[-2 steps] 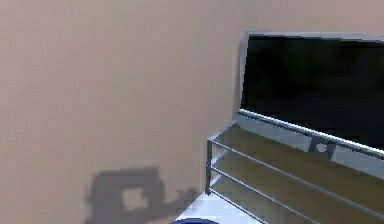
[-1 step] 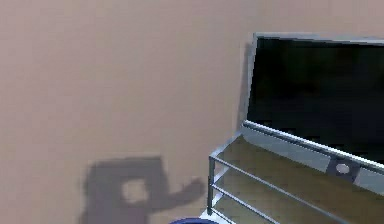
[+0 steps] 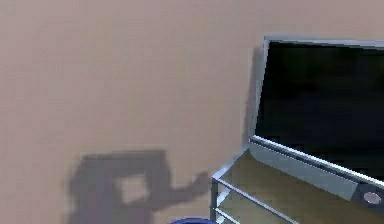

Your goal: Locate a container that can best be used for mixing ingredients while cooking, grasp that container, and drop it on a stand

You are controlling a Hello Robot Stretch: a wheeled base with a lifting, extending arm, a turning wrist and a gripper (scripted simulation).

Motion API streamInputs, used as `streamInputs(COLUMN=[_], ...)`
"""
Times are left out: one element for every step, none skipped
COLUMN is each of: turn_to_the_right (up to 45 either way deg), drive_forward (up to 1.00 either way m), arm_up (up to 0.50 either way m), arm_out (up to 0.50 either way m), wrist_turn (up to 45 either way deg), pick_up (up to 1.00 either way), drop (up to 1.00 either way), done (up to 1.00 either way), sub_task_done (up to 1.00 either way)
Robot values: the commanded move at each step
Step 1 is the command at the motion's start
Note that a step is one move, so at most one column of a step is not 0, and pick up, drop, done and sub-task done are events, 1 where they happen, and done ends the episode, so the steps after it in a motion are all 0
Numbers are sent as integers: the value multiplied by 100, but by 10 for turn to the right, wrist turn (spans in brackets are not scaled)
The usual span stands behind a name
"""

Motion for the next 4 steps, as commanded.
streamInputs(turn_to_the_right=[450,240,0,450], drive_forward=[0,0,35,0], arm_up=[0,0,0,0], arm_out=[0,0,0,0], wrist_turn=[0,0,0,0], pick_up=[0,0,0,0], drop=[0,0,0,0], done=[0,0,0,0], sub_task_done=[0,0,0,0])
